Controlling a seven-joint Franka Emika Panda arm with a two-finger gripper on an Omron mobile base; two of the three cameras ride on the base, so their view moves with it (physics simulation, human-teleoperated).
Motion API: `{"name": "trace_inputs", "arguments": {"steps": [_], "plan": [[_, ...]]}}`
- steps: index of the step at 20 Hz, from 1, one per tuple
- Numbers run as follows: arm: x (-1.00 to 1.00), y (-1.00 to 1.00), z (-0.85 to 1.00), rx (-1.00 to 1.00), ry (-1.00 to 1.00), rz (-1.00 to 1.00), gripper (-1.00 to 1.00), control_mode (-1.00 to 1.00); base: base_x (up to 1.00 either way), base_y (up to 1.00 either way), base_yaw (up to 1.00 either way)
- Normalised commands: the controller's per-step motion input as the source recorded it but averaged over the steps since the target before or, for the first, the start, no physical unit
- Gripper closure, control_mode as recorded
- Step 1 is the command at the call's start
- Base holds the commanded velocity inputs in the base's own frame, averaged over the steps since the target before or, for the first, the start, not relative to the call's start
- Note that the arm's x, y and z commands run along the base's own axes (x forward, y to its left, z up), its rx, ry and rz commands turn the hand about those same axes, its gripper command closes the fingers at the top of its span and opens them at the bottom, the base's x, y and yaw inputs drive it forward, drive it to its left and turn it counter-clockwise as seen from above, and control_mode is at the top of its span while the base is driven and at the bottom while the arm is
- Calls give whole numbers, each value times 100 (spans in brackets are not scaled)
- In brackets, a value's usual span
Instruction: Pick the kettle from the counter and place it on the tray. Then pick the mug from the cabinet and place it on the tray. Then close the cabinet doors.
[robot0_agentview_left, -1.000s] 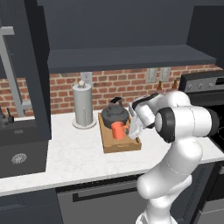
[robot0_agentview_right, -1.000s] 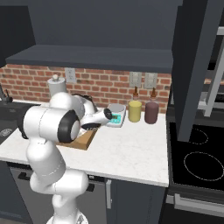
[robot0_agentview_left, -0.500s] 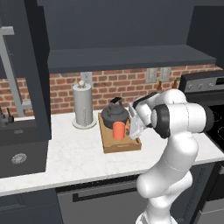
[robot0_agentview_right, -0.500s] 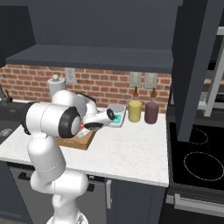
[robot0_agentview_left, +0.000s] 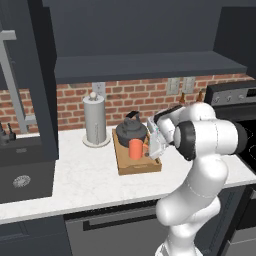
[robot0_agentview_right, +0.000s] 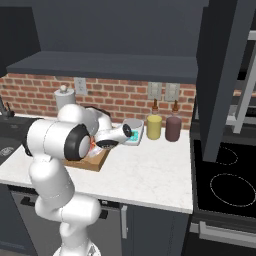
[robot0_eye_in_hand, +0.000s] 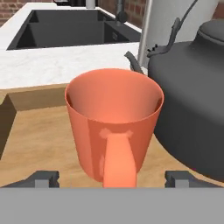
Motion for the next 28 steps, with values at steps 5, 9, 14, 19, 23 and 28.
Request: {"name": "trace_inputs", "arguments": {"steps": [5,9,14,19,23,28], "plan": [[-35,-2,51,2,-2,0,-100,-100,0,0,0],[-42,-8,56,2,0,0,-100,-100,0,0,0],[-50,-4,60,0,0,0,-100,-100,0,0,0],[-57,-2,59,0,0,0,-100,-100,0,0,0],[-65,-1,49,0,0,-1,-100,-100,0,0,0],[-64,0,47,0,0,-5,-100,-100,0,0,0]]}}
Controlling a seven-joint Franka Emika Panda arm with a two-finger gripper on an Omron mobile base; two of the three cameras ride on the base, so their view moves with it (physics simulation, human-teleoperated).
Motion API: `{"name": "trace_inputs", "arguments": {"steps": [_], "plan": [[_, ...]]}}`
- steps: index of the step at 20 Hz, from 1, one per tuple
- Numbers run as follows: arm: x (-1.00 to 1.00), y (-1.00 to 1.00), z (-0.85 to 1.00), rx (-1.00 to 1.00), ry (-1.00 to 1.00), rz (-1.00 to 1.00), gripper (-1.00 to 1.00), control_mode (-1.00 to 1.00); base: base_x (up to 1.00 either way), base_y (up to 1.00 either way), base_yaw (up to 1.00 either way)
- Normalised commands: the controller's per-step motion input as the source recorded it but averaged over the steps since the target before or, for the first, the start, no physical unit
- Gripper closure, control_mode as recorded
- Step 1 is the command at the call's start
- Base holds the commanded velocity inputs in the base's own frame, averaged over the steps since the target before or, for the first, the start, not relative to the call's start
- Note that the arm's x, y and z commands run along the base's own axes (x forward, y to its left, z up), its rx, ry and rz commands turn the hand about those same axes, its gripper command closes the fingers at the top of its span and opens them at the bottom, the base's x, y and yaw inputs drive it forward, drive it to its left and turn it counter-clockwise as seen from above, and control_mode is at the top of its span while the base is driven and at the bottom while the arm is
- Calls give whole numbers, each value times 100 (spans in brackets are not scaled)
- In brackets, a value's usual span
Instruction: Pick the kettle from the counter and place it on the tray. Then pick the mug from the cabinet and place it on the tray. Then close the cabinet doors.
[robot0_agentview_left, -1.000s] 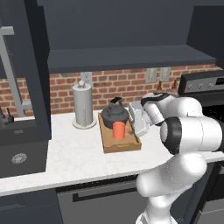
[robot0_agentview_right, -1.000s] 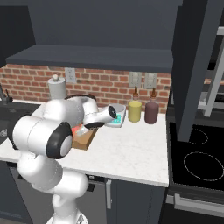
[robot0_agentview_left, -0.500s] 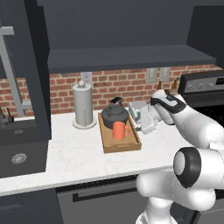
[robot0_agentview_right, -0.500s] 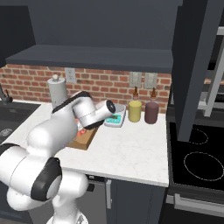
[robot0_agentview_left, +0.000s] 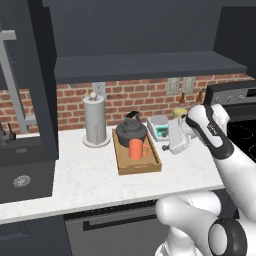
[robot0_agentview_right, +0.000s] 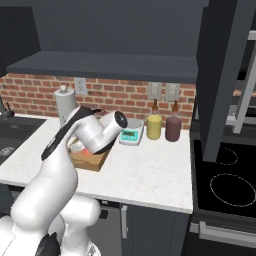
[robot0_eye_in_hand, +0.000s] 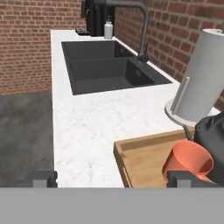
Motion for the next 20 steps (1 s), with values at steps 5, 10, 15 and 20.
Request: {"name": "trace_inputs", "arguments": {"steps": [5,10,15,20], "plan": [[-58,0,46,0,0,-4,-100,-100,0,0,0],[-51,0,43,0,0,0,-100,-100,0,0,0],[-48,0,36,0,1,0,-100,-100,0,0,0],[-40,8,35,0,0,0,-100,-100,0,0,0]]}}
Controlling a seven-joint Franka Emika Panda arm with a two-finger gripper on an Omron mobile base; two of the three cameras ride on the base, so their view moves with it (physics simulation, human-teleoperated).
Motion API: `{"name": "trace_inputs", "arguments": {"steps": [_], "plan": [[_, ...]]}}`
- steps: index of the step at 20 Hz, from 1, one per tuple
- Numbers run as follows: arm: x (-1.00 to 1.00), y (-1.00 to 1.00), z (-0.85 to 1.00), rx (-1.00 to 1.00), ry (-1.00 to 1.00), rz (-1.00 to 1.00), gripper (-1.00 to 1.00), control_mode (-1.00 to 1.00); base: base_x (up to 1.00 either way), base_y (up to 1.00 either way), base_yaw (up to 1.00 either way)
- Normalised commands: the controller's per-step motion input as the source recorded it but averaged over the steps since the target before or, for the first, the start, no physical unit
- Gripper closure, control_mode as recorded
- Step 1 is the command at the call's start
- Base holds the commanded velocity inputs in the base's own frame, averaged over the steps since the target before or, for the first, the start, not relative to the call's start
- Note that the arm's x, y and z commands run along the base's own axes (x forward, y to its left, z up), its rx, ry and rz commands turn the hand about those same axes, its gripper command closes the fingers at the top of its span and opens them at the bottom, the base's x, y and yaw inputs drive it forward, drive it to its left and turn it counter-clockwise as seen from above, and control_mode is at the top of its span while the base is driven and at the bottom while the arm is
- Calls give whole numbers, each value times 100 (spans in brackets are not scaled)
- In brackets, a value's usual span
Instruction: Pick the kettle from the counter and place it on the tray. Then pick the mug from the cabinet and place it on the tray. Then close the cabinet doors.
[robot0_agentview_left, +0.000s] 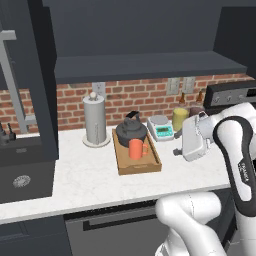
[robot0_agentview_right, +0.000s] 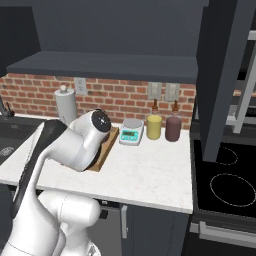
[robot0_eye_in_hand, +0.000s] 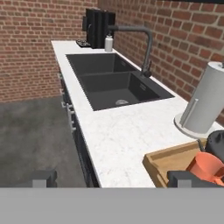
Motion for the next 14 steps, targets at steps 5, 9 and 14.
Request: {"name": "trace_inputs", "arguments": {"steps": [5,9,14], "plan": [[-35,20,37,0,0,0,-100,-100,0,0,0],[-30,26,33,0,0,0,-100,-100,0,0,0],[-25,34,15,0,0,0,-100,-100,0,0,0]]}}
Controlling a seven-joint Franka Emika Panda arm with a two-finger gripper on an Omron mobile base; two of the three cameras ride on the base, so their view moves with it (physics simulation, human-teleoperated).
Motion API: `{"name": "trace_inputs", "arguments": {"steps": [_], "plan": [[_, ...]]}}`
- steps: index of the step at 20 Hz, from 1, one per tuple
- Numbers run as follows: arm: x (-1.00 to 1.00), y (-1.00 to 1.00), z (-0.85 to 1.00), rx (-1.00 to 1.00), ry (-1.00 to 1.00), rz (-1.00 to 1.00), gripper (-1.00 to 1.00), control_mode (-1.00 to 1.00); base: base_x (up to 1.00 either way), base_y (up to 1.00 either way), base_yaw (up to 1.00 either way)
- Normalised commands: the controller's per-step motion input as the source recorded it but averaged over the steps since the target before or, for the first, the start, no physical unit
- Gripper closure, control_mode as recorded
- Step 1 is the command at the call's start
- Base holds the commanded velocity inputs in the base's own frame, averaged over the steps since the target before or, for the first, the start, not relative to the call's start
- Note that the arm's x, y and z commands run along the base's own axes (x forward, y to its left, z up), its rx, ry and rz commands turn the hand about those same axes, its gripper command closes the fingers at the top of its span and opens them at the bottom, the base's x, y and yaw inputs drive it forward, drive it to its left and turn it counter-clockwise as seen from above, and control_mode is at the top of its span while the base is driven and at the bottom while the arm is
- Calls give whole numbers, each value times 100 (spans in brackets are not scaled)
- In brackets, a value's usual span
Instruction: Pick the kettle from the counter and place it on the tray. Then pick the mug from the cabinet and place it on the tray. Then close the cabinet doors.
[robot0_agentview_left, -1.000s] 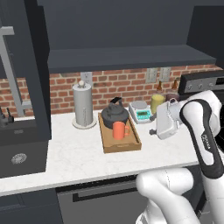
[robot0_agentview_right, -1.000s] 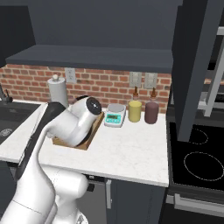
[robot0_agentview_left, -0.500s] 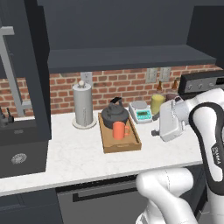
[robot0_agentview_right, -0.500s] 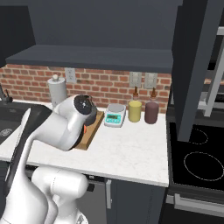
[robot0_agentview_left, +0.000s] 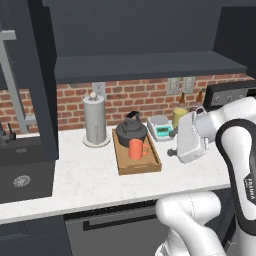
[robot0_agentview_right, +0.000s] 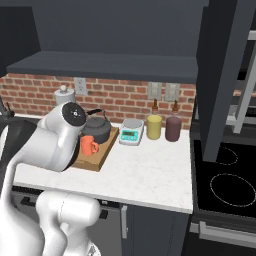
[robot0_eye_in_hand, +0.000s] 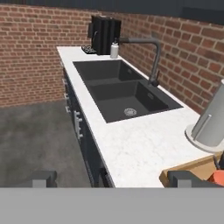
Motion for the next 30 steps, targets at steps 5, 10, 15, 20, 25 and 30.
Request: {"name": "trace_inputs", "arguments": {"steps": [5,10,15,20,25,30], "plan": [[-28,32,15,0,0,2,-100,-100,0,0,0],[-25,25,9,0,0,7,-100,-100,0,0,0],[-21,24,2,0,0,9,-100,-100,0,0,0],[-26,9,5,0,0,10,-100,-100,0,0,0],[-33,8,9,0,-1,13,-100,-100,0,0,0],[-26,24,11,0,-4,11,-100,-100,0,0,0]]}}
